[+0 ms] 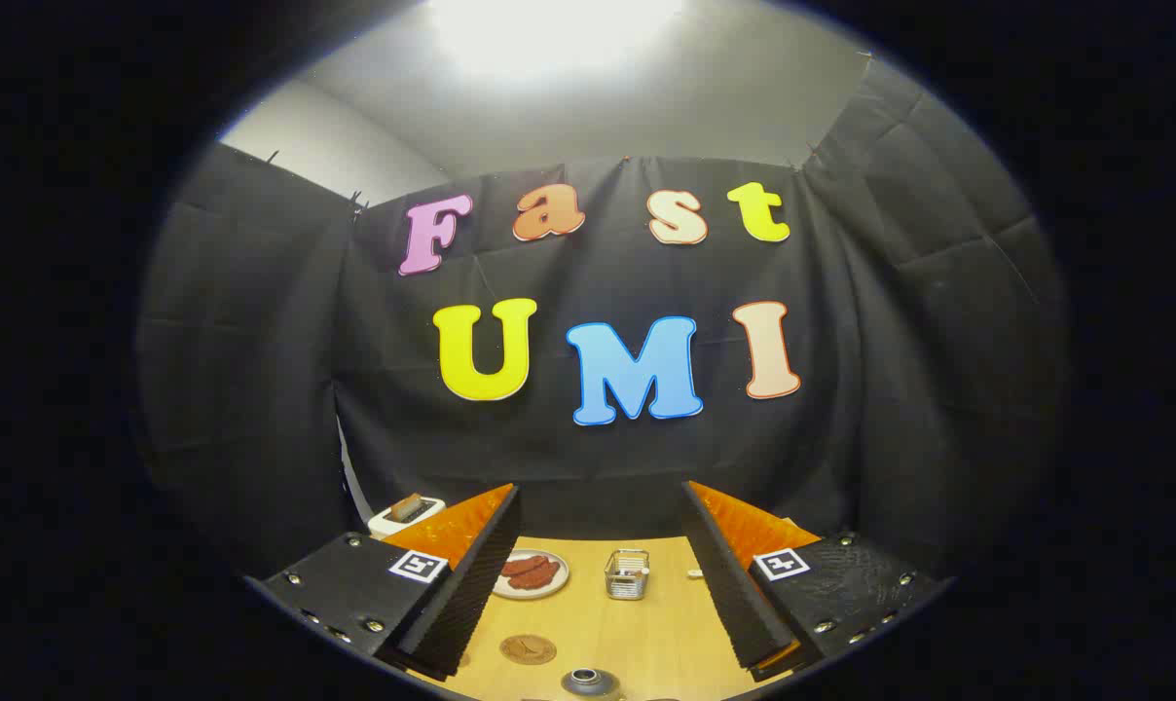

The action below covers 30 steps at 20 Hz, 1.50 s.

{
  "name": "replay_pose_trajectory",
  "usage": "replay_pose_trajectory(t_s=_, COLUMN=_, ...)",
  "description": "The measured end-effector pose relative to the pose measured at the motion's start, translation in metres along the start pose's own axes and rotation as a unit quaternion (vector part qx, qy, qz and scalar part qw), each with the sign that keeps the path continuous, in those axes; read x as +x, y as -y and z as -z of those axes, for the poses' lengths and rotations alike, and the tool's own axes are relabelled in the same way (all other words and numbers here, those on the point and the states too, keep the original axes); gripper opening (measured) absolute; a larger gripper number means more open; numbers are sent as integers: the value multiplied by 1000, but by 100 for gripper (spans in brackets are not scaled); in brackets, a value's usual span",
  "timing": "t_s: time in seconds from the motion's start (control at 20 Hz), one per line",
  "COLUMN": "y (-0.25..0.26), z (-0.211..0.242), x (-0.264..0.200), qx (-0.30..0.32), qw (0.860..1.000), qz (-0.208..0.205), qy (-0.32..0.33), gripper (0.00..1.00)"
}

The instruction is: Take the bottle from table, then pour the juice into the cup, finally place the bottle on the coaster

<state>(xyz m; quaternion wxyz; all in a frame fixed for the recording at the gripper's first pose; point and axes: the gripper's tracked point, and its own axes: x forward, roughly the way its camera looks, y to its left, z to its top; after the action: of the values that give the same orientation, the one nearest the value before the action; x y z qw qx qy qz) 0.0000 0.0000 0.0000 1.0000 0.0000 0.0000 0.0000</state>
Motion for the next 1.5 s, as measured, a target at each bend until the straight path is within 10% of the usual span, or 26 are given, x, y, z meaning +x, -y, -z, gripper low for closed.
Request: replay_pose_trajectory(t_s=1.5, y=-15, z=204, x=-21, qx=41, qw=999, qz=-24, qy=-6, gripper=99)
